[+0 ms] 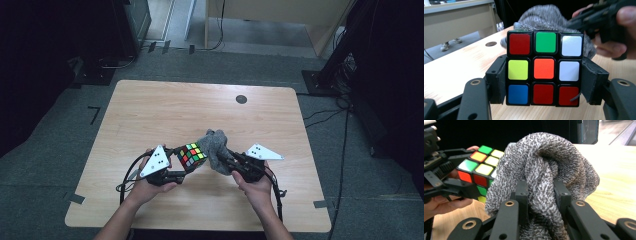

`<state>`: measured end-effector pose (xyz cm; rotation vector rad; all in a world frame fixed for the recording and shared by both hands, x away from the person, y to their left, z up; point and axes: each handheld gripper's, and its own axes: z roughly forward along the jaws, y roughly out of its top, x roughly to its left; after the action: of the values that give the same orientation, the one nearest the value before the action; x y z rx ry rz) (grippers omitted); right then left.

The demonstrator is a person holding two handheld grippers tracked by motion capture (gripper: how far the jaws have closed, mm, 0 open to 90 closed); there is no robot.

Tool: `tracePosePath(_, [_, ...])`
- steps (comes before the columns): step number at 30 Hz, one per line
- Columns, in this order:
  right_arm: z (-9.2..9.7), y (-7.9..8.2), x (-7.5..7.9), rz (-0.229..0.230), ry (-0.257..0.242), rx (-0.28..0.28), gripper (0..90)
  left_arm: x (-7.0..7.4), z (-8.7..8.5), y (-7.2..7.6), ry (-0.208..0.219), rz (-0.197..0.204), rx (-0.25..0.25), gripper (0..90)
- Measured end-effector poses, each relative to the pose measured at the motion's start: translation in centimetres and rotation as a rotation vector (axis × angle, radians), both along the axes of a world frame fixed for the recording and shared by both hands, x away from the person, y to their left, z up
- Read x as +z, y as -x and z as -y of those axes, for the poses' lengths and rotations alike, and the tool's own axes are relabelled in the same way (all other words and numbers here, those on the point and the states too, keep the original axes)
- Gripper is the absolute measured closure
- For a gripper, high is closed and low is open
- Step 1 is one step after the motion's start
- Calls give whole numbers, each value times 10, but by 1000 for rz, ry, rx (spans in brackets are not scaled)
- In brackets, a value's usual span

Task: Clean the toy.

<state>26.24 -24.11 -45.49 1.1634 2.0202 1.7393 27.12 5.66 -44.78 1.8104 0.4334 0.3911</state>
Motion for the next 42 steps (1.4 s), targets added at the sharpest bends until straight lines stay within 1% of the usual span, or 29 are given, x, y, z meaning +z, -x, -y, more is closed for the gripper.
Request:
tracePosePath(3, [-4,0,-4,-11,10,9,720,2,-2,0,23,-7,-6,346])
tracePosePath(8, [-15,2,-10,-13,38,52,719,3,-3,-1,39,-14,-8,346])
tracePosePath(13, [-22,1,-16,-42,68,85,720,3,-6,-2,54,-19,-6,346])
tracePosePath(20, [-28,1,-21,-61,104,115,720,4,-8,-2,64,-17,3,346])
tracePosePath(24, [-27,1,-21,-55,128,114,718,4,-9,-3,61,-17,7,346])
tracePosePath(27, [-20,0,-17,-38,110,78,718,4,-9,-3,57,-19,7,346])
tracePosePath(30, [-10,1,-9,4,60,26,718,1,-6,-3,47,-25,1,346])
tracePosePath(32, [-7,2,-5,32,32,10,718,0,-3,-2,38,-28,-8,346])
tracePosePath(33, [-6,3,-4,43,29,9,718,-1,-2,-1,34,-28,-14,346])
tracePosePath(35, [-8,3,-5,53,37,21,718,-1,1,0,32,-28,-22,346])
tracePosePath(36, [-10,3,-6,50,42,31,719,-1,1,0,33,-28,-24,346])
tracePosePath(39, [-16,3,-12,31,59,66,719,-1,1,-1,35,-29,-23,346])
tracePosePath(42, [-23,2,-17,7,88,112,719,1,-3,-2,53,-33,-14,346])
